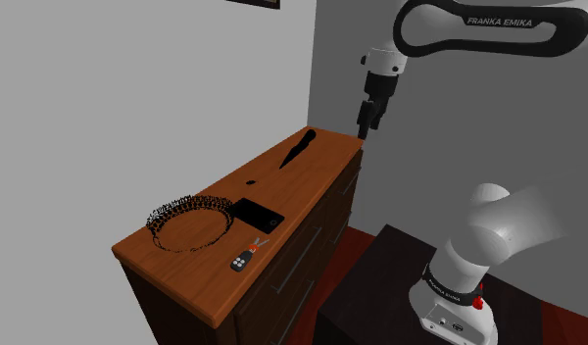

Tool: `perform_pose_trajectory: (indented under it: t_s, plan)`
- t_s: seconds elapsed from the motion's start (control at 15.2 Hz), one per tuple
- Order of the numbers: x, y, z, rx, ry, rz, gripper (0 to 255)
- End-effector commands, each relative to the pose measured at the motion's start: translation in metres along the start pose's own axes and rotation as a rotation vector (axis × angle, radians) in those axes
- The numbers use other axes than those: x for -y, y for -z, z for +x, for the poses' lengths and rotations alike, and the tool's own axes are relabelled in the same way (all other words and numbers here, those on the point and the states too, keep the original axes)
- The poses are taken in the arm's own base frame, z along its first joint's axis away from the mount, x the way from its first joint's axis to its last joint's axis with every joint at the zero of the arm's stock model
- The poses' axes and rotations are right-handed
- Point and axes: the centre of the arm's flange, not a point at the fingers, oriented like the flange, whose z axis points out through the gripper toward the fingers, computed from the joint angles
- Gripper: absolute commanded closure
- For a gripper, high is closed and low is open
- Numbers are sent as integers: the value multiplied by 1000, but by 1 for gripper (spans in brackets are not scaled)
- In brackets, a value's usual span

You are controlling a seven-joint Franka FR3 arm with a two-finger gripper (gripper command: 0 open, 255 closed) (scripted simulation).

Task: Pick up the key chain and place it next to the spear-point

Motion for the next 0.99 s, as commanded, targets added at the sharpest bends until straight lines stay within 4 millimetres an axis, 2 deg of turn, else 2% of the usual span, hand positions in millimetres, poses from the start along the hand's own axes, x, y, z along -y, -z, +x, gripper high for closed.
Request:
perform_pose_trajectory:
  t_s: [0.0, 0.92]
  plan:
    - [0, 0, 0, 0, 0, 0, 0]
    - [158, -89, 30, 12, -183, 8, 0]
